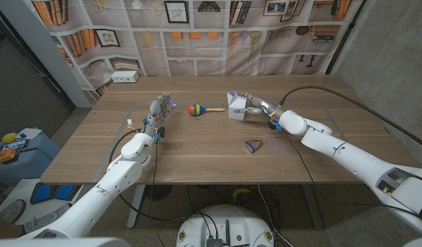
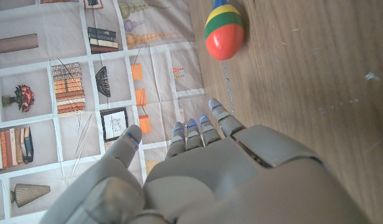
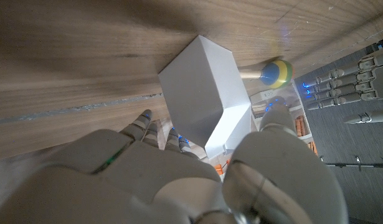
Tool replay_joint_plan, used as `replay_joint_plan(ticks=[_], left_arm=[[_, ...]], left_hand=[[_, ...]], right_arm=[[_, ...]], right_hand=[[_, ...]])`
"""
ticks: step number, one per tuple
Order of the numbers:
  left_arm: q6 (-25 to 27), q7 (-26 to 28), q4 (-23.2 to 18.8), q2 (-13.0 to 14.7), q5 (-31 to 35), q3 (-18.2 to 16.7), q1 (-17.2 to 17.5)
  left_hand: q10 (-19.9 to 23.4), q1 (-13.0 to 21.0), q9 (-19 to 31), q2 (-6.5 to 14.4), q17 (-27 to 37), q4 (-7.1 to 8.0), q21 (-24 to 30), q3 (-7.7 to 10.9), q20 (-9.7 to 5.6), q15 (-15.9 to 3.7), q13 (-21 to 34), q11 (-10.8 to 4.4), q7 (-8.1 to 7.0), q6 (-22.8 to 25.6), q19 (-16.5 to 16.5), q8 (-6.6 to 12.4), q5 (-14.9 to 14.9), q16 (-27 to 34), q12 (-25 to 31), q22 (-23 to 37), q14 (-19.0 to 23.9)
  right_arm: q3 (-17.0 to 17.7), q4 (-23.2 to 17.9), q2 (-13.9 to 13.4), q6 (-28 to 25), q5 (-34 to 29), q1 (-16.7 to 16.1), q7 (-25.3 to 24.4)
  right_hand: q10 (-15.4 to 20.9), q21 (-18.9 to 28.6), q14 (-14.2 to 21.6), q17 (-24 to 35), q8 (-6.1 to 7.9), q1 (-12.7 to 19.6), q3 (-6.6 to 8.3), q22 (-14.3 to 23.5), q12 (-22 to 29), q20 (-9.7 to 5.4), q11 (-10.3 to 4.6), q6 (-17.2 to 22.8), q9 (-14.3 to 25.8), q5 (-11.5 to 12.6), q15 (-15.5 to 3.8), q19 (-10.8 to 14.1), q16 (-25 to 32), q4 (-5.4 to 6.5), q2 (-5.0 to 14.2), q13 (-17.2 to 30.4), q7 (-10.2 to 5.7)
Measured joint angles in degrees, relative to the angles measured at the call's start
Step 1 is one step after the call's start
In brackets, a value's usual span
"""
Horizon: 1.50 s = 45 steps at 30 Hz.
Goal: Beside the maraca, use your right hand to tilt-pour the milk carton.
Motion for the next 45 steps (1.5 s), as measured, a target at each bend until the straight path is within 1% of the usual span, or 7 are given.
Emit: replay_joint_plan(ticks=[2,8,13,19,26,36,45], left_arm=[[0.0,0.02,-0.08,0.0,-0.02,0.02,0.09],[0.13,0.08,-0.34,-0.02,-0.11,0.04,0.33],[0.23,0.19,-0.64,0.0,-0.17,0.05,0.6],[0.39,0.46,-0.97,0.1,-0.28,0.04,0.93],[0.61,0.6,-1.38,0.33,-0.49,-0.16,1.31],[0.71,-0.14,-0.63,0.27,-0.78,-0.22,0.73],[0.78,-1.06,0.17,-0.06,-1.08,0.05,-0.09]], left_hand=[[0.0,0.0,0.0,0.0,0.0,0.05,0.0,0.05,0.09,0.0,0.0,0.0,0.0,0.0,0.09,0.0,0.0,0.0,0.0,0.0,0.0],[0.31,-0.26,0.0,-0.26,0.0,-0.19,0.0,0.28,0.1,0.22,0.0,0.31,0.0,0.0,0.09,0.0,0.0,0.0,0.0,0.0,0.21],[0.31,-0.39,0.0,-0.4,0.0,-0.04,0.0,0.43,0.41,0.21,0.0,0.31,0.0,-0.01,0.39,0.0,0.0,0.0,0.0,0.0,0.21],[0.93,-0.39,-0.01,-0.4,0.0,-0.04,0.0,0.43,0.54,0.41,0.28,0.3,0.04,0.37,0.52,0.0,0.0,0.0,0.45,0.0,0.4],[1.24,-0.55,-0.01,-0.24,0.0,-0.04,0.0,0.43,0.82,0.41,0.3,0.61,-0.1,0.51,0.8,0.0,0.0,0.0,0.45,0.0,0.4],[1.56,-0.54,-0.01,-0.24,0.0,0.2,0.0,0.66,0.83,0.72,0.3,0.94,0.11,0.71,0.8,0.0,0.0,0.0,0.45,-0.01,0.71],[2.07,-0.85,-0.01,-0.54,0.0,0.2,0.0,0.66,1.24,1.03,0.29,1.02,0.11,0.71,1.21,0.0,0.0,0.0,0.45,-0.01,1.02]], right_arm=[[-0.07,0.26,0.13,0.07,-0.13,0.09,-0.27],[-0.4,1.33,0.69,0.25,-0.69,0.37,-1.47],[-0.58,2.15,1.16,0.55,-1.0,0.61,-2.4],[-0.87,3.66,1.88,0.95,-1.13,1.13,-3.08],[-1.31,4.79,2.45,1.35,-1.43,1.62,-3.86],[-2.0,5.12,2.7,0.74,-2.76,2.05,-5.19],[-2.44,5.14,2.83,0.05,-3.89,2.26,-5.94]], right_hand=[[1.14,0.0,-0.21,-0.24,0.22,0.86,0.27,0.0,0.43,-0.22,-0.32,0.16,0.24,0.0,-0.2,0.6,0.09,-0.15,-0.91,0.02,-0.16],[3.65,0.0,-0.11,-0.53,1.67,1.78,0.77,0.0,1.24,-0.6,-1.26,0.22,0.47,0.0,-0.92,2.3,0.89,-0.17,-0.61,0.51,-0.22],[5.41,0.0,0.73,-0.76,2.76,2.68,1.0,0.0,1.71,-1.03,-1.59,0.24,0.63,0.0,-1.76,3.47,1.21,0.06,-1.5,0.8,-0.2],[7.94,0.0,2.37,-0.82,4.34,3.59,1.19,0.0,2.35,-1.23,-2.12,4.25,0.9,0.0,-2.88,4.89,1.75,0.25,-1.53,1.07,0.16],[10.83,0.0,4.33,-1.06,6.56,3.72,1.56,0.0,2.84,-1.34,-3.08,9.31,1.3,0.0,-4.05,6.64,2.49,0.13,-1.66,1.6,-0.61],[14.45,0.0,6.91,-1.06,8.07,4.77,1.99,0.0,3.64,-1.75,-4.21,12.3,1.57,0.44,-5.24,8.28,3.34,0.26,-1.96,2.13,-0.79],[18.2,0.0,9.58,-0.9,9.74,5.32,2.82,0.0,4.53,-2.18,-5.77,15.38,1.83,0.89,-6.67,9.93,4.22,0.14,-1.43,2.65,-2.04]])
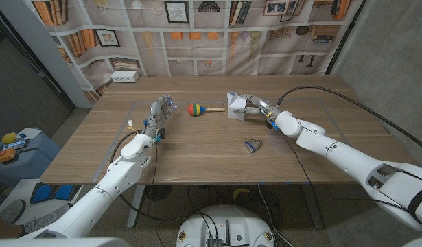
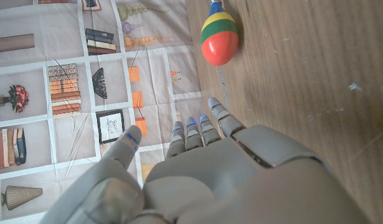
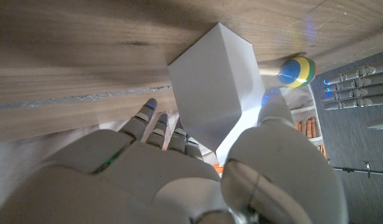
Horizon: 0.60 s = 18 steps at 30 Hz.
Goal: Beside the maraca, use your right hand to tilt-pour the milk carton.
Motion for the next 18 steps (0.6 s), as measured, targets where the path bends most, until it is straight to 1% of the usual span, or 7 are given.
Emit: replay_joint_plan(ticks=[2,7,9,11,13,15,18], left_arm=[[0.02,-0.17,0.44,-0.06,-0.06,0.17,-0.08],[0.03,-0.35,0.86,-0.23,-0.14,0.36,-0.34],[0.04,-0.38,0.93,-0.27,-0.16,0.38,-0.39],[0.05,-0.43,1.02,-0.31,-0.18,0.42,-0.42],[0.05,-0.45,1.15,-0.41,-0.2,0.48,-0.48],[0.07,-0.46,1.22,-0.44,-0.23,0.51,-0.5],[0.09,-0.46,1.32,-0.52,-0.27,0.56,-0.51]], left_hand=[[0.29,0.0,0.0,0.0,0.0,0.0,0.0,0.0,0.21,0.0,0.0,-0.1,-0.14,0.14,0.21,0.0,0.0,0.0,0.0,0.0,0.0],[0.29,0.0,0.0,0.0,0.0,0.0,0.0,0.0,0.21,-0.22,0.0,-0.1,-0.21,0.2,0.2,0.0,-0.07,0.0,0.0,0.0,0.22],[0.49,0.0,0.0,0.0,0.0,0.03,0.0,0.03,0.21,-0.22,0.0,0.11,-0.21,0.2,0.2,0.0,-0.27,0.0,0.0,0.0,0.22],[0.49,-0.01,0.0,-0.01,0.0,0.18,0.0,0.29,0.21,-0.22,0.0,0.11,-0.21,0.2,0.2,0.0,-0.27,0.0,0.0,0.0,0.22],[0.71,-0.23,0.0,-0.23,0.0,0.01,0.0,0.46,0.42,0.01,0.0,-0.12,-0.2,0.2,0.41,0.0,-0.27,0.0,0.0,0.0,0.45],[0.8,-0.23,-0.01,-0.23,0.0,0.01,0.0,0.46,0.51,0.01,0.0,-0.21,-0.2,0.2,0.51,0.0,-0.27,0.0,0.0,0.0,0.44],[0.82,-0.23,0.0,-0.23,0.0,0.01,0.0,0.46,0.51,0.0,0.0,-0.19,-0.41,0.41,0.51,0.0,-0.27,0.0,0.0,0.0,0.43]], right_arm=[[-0.08,0.0,0.0,-0.13,-0.16,0.07,-0.54],[-0.31,-0.02,0.0,-0.59,-0.69,0.21,-0.85],[-0.36,-0.05,0.01,-0.7,-0.83,0.24,-0.96],[-0.41,-0.09,0.01,-0.8,-0.96,0.25,-1.1],[-0.46,-0.2,0.01,-1.02,-1.27,0.25,-1.47],[-0.51,-0.36,0.0,-1.23,-1.5,0.24,-1.69],[-0.64,-0.7,-0.09,-1.59,-1.91,0.25,-1.93]], right_hand=[[0.28,0.0,0.08,0.0,0.02,0.69,0.0,0.0,0.01,-0.18,-0.28,0.0,0.0,0.0,-0.08,0.61,0.0,0.0,-0.7,0.0,0.0],[1.07,0.0,1.0,0.0,0.08,1.05,0.32,0.0,0.01,0.02,-0.76,0.31,0.0,0.44,-0.39,0.8,0.45,-0.32,-0.3,0.26,-0.32],[1.93,0.0,1.52,0.0,0.61,1.06,0.47,0.0,0.21,-0.35,-1.11,0.94,0.0,0.68,-0.91,1.18,0.55,-0.16,-0.33,0.29,-0.52],[2.92,0.0,2.27,0.2,1.0,1.96,0.63,0.0,0.44,-0.49,-1.38,1.58,-0.01,1.0,-1.21,1.76,0.87,-0.32,-1.23,0.53,-0.74],[3.58,0.0,2.82,0.27,1.35,1.95,0.63,0.0,0.45,-0.59,-1.94,2.34,0.17,1.21,-1.61,2.26,1.25,-0.32,-1.2,0.61,-0.9],[4.07,0.0,3.12,0.27,1.35,2.27,0.87,0.0,0.45,-0.39,-2.02,2.37,0.27,1.21,-1.91,2.43,1.33,-0.07,-0.88,0.79,-0.93],[4.07,0.0,3.12,0.27,1.35,2.25,0.87,0.0,0.45,-0.71,-2.02,2.37,0.26,1.44,-1.91,2.76,1.33,-0.07,-0.9,0.79,-0.93]])
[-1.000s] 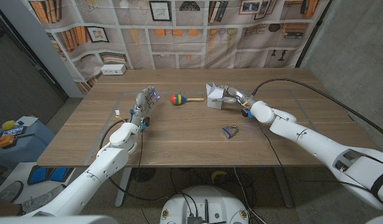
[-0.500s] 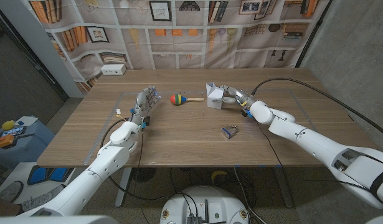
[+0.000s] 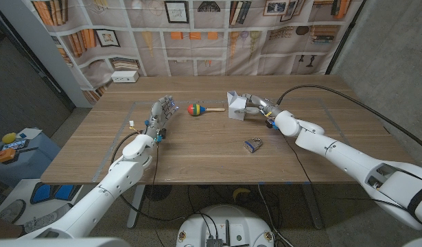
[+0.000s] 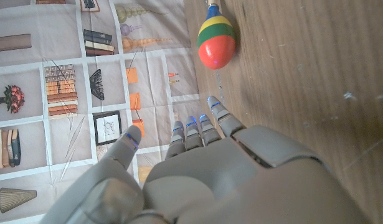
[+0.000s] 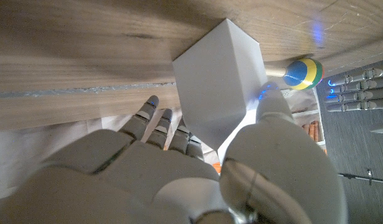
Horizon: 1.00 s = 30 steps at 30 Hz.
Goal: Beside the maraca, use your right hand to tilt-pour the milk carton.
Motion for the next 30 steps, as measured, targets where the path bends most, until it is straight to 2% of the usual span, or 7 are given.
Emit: replay_joint_plan(ticks=[5,6,8,9,13,15,30], left_arm=[[0.01,0.0,0.17,-0.15,-0.04,0.07,-0.01],[0.01,-0.01,0.25,-0.23,-0.05,0.1,-0.02],[0.01,0.0,0.31,-0.27,-0.05,0.12,-0.02],[0.01,-0.01,0.41,-0.34,-0.07,0.15,-0.03],[0.01,0.0,0.57,-0.48,-0.11,0.21,-0.06],[0.01,-0.01,0.72,-0.58,-0.13,0.25,-0.1],[-0.47,-0.01,1.08,-0.97,-0.14,0.41,-0.19]], left_hand=[[0.19,-0.23,0.0,0.24,0.0,0.0,-0.15,0.0,0.0,0.0,0.0,0.2,0.0,0.0,0.0,0.0,0.0,0.0,0.0,0.0,-0.01],[0.19,-0.23,0.0,0.23,0.0,0.0,-0.22,0.0,0.0,0.0,0.0,0.19,0.0,0.0,0.0,0.0,0.0,0.0,0.0,0.0,0.0],[0.19,-0.23,0.0,0.23,0.0,0.0,-0.22,0.0,0.0,0.0,0.0,0.19,0.0,0.0,0.0,0.0,0.0,0.0,0.0,0.0,-0.01],[0.19,-0.23,0.0,0.23,0.0,0.0,-0.22,0.0,0.0,0.0,-0.01,0.19,0.0,0.0,0.0,0.0,0.0,0.0,0.0,0.0,-0.01],[0.19,-0.46,0.0,0.0,0.0,0.0,-0.22,0.0,0.0,0.2,-0.01,0.2,0.0,0.0,0.0,0.0,0.0,0.0,0.0,0.0,0.19],[0.19,-0.46,0.0,0.0,0.0,0.18,-0.22,0.18,0.0,0.19,-0.01,0.2,0.0,-0.01,-0.01,0.0,0.0,0.0,0.0,0.0,0.19],[0.49,-0.45,-0.01,0.0,0.3,0.32,-0.22,0.32,-0.21,0.19,-0.01,0.51,-0.1,0.51,0.2,0.0,0.0,0.0,0.0,0.0,0.19]], right_arm=[[-0.17,-0.69,-0.23,-0.95,-0.75,-0.1,-0.39],[-0.18,-0.74,-0.25,-1.07,-0.86,-0.12,-0.45],[-0.2,-0.87,-0.3,-1.22,-1.01,-0.17,-0.57],[-0.21,-0.99,-0.32,-1.41,-1.21,-0.2,-0.83],[-0.21,-1.44,-0.42,-1.73,-1.53,-0.37,-1.19],[-0.21,-1.68,-0.5,-1.89,-1.68,-0.43,-1.37],[0.41,-3.95,-1.58,-2.56,-2.11,-1.06,-1.53]], right_hand=[[0.03,0.0,0.22,0.0,0.0,0.41,0.17,0.0,0.0,0.0,0.03,0.0,0.0,0.01,-0.22,0.0,0.0,-0.18,0.2,0.12,0.0],[0.22,0.0,0.43,0.0,0.28,0.67,0.24,0.0,0.0,-0.2,0.19,0.0,0.0,0.02,-0.43,0.22,0.0,-0.24,-0.08,0.25,0.0],[1.09,0.0,1.08,0.0,0.76,0.7,0.42,0.0,0.13,-0.18,-0.4,0.86,0.0,0.49,-1.04,1.0,0.33,-0.39,-0.09,0.27,-0.43],[1.92,0.0,1.68,0.0,1.14,1.82,0.67,0.0,0.45,-0.21,-0.62,1.58,-0.01,0.62,-1.03,1.03,0.51,-0.34,-0.33,0.45,-0.56],[3.81,0.0,2.97,0.27,2.05,2.06,0.87,0.0,0.76,-0.6,-1.56,3.81,-0.01,0.85,-0.92,2.65,0.87,-0.24,-0.56,0.79,-1.16],[4.51,0.0,3.17,0.27,2.46,2.48,0.87,0.0,0.76,-0.6,-1.65,4.09,-0.01,0.85,-1.12,2.65,0.87,-0.24,-0.99,0.8,-1.43],[7.11,0.0,4.85,0.26,3.23,2.48,1.34,0.0,1.31,-0.91,-1.92,5.68,-0.04,1.46,-1.09,3.78,1.6,0.24,-0.99,1.32,-1.58]])
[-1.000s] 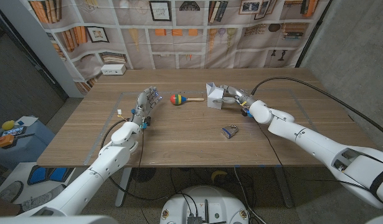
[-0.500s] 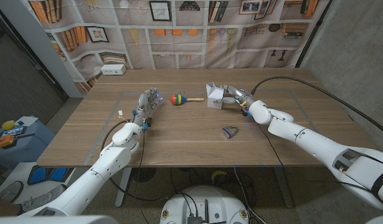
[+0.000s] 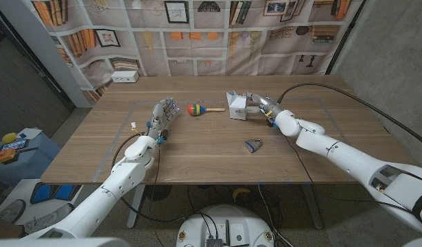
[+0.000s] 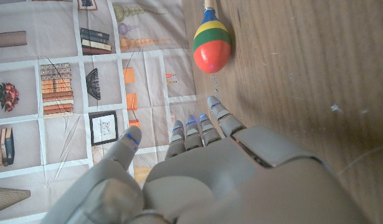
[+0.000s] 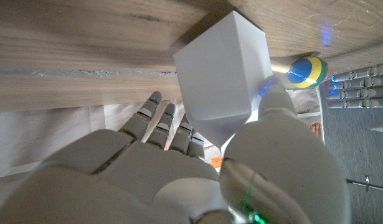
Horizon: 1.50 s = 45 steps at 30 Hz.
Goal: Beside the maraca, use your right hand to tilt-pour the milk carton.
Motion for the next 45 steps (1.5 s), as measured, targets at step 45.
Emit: replay_joint_plan(ticks=[45], left_arm=[[-1.32,-0.55,-0.6,0.47,0.01,-0.31,1.36]], left_hand=[[-0.01,-0.23,0.0,-0.23,-0.15,-0.01,-0.22,0.48,0.21,-0.11,-0.01,0.0,0.11,0.1,0.2,0.0,0.0,0.0,0.0,0.28,0.1]], right_arm=[[5.16,-19.83,-10.39,-11.02,-6.45,-2.37,8.12]], right_hand=[[2.91,0.0,3.03,-0.01,1.43,0.0,0.64,0.0,0.02,-0.72,-0.12,3.1,-0.65,0.43,-0.03,2.76,0.87,0.64,0.0,0.8,-1.09]])
